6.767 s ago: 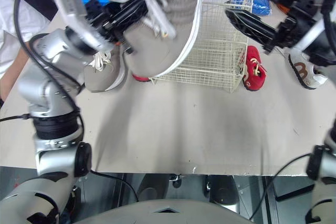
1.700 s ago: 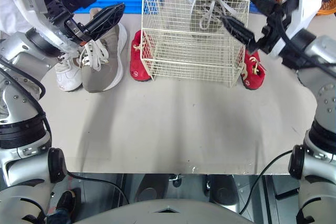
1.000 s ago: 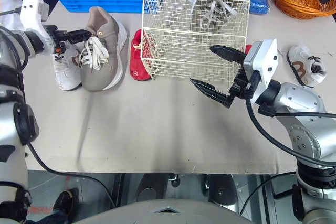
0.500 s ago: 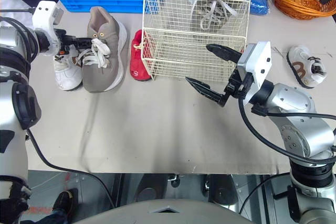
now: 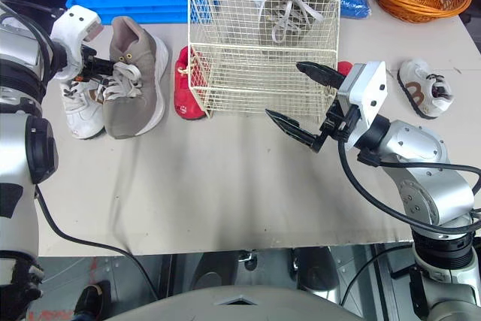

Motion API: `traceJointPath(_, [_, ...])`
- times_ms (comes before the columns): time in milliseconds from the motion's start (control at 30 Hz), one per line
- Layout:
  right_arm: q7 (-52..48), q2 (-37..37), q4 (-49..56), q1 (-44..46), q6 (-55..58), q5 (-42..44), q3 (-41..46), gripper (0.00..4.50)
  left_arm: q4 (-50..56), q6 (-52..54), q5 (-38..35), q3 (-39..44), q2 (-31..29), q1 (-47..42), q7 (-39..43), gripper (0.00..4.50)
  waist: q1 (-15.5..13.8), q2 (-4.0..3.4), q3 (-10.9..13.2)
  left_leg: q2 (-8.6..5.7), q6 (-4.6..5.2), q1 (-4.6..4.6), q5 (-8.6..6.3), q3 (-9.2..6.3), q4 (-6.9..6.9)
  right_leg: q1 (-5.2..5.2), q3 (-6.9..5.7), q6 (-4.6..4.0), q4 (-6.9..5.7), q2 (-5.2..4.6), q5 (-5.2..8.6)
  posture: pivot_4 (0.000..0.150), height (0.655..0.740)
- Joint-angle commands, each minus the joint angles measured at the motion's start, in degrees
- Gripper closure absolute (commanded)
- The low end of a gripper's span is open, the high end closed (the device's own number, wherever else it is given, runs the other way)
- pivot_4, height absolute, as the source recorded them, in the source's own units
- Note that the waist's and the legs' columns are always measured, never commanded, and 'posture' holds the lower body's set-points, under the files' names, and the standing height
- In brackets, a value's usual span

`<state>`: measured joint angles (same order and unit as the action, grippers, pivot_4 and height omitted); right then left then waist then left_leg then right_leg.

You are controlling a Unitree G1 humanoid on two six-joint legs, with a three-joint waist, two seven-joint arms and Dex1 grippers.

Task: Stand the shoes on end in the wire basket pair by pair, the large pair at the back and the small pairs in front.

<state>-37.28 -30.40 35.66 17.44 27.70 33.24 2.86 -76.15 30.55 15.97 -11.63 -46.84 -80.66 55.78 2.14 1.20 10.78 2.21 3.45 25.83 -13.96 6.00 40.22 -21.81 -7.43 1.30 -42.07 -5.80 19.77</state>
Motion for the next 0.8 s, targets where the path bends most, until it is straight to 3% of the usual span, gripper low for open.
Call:
traceJointPath(33, [0.0,0.3,0.6,0.7,-1.7,-0.1,0.1,0.00,-2.8,1.7,1.0,1.1,-1.1,1.9,-1.6,4.49,0.0,0.00,0.0,0.00,0.00,-0.02,0.00,0.02,0.00,0.00,0.03,0.00,-0.02,0.00,0.00,0.150,0.6860])
traceJointPath(433, [0.7,2.5,-0.5,1.6,-2.3,1.8,1.2,0.00,-1.3,0.3,-8.9,16.6,-2.6,-1.9,-11.2,4.49,-0.5,0.28,0.0,0.01,0.00,0.20,0.00,0.03,0.35,-0.31,0.06,0.00,-0.57,-0.08,0.00,0.150,0.6860])
traceJointPath(567, [-0.4,2.7,-0.8,2.0,-2.2,3.4,1.6,0.00,-0.5,2.7,-10.7,18.4,-4.9,-3.1,-8.4,4.49,-0.4,0.38,0.0,0.02,0.01,0.92,0.00,0.01,0.77,-0.94,0.05,0.00,-0.83,-0.08,0.00,0.150,0.6860])
traceJointPath(800, [-3.5,0.3,-1.2,2.9,0.7,9.1,1.8,0.00,2.6,6.7,-12.5,19.4,-9.0,-6.6,-3.0,4.49,-0.6,0.61,0.1,0.02,0.01,1.02,-0.01,-0.07,0.83,-0.96,-0.07,0.00,-0.82,-0.07,0.00,0.150,0.6860])
